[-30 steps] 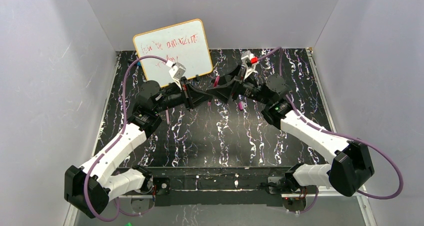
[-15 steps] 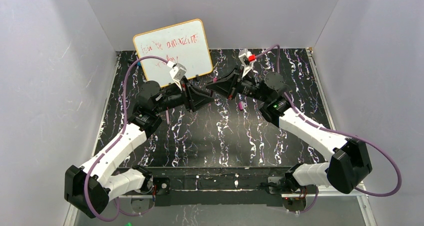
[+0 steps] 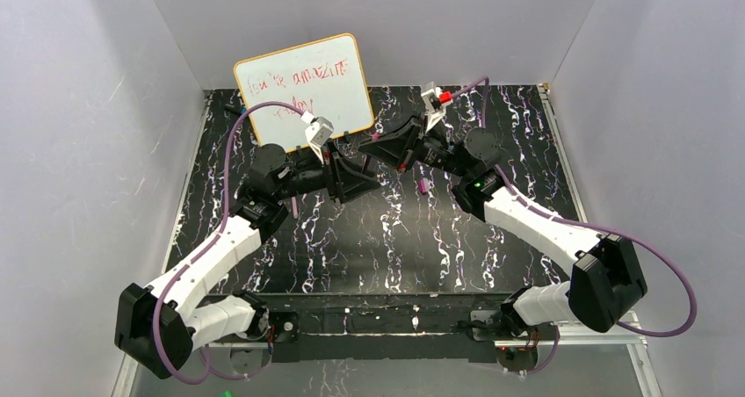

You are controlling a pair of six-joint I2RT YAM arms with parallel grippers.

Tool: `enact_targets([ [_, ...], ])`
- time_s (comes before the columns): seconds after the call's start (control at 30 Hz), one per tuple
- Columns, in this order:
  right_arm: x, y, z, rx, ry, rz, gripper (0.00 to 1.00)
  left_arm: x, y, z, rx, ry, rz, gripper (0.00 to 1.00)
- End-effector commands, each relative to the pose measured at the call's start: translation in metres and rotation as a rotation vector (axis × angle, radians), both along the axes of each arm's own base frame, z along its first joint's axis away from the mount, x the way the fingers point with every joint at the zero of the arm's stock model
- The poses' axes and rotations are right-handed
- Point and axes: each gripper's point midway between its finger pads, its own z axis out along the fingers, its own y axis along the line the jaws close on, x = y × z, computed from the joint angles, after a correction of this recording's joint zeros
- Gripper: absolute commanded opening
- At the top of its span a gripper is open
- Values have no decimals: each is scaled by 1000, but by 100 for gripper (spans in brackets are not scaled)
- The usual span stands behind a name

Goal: Insert the pens into the pen caps

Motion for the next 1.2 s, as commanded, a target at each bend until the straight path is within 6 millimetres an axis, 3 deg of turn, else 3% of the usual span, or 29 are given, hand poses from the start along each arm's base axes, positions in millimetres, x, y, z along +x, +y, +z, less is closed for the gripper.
enact_targets([
  [0.0, -7, 0, 22, 72, -54, 26, 1, -6, -1, 5, -10, -39, -26, 43],
  [0.37, -9, 7, 10, 58, -30, 44, 1, -2, -2, 10, -12, -58, -15, 43],
  [0.4, -10, 8, 10, 58, -29, 48, 1, -2, -2, 10, -11, -61, -20, 32],
  [0.43, -9, 9, 8, 56, -25, 47, 1, -3, -3, 11, -12, -68, -26, 9],
  [0.47, -10, 9, 7, 55, -24, 50, 1, -2, -2, 11, -9, -66, -22, 0],
  [0.73, -5, 14, -1, 25, 18, 46, 1, 0, 1, 7, -17, -64, 17, 0],
  [0.77, -4, 15, -1, 20, 27, 41, 10, 0, 1, 5, -12, -62, 18, 0],
  [0.83, 4, 11, -1, 18, 57, -14, 48, 1, 2, 0, 1, -52, 25, 0],
  [0.87, 11, 5, -2, 13, 76, -75, 80, 2, 3, -3, 7, -47, 33, 0],
  [0.9, 19, -7, 0, 13, 87, -174, 97, 3, 4, -6, 15, -42, 45, 0],
  [0.97, 42, -41, -7, -8, 148, -422, 99, 9, 9, -15, 51, -30, 97, 0],
  [1.03, 63, -89, -24, -63, 192, -702, 99, 16, 17, -25, 93, -21, 163, 0],
  [1.17, 77, -139, -53, -312, 201, -920, 99, 24, 28, -38, 126, 9, 261, 0],
])
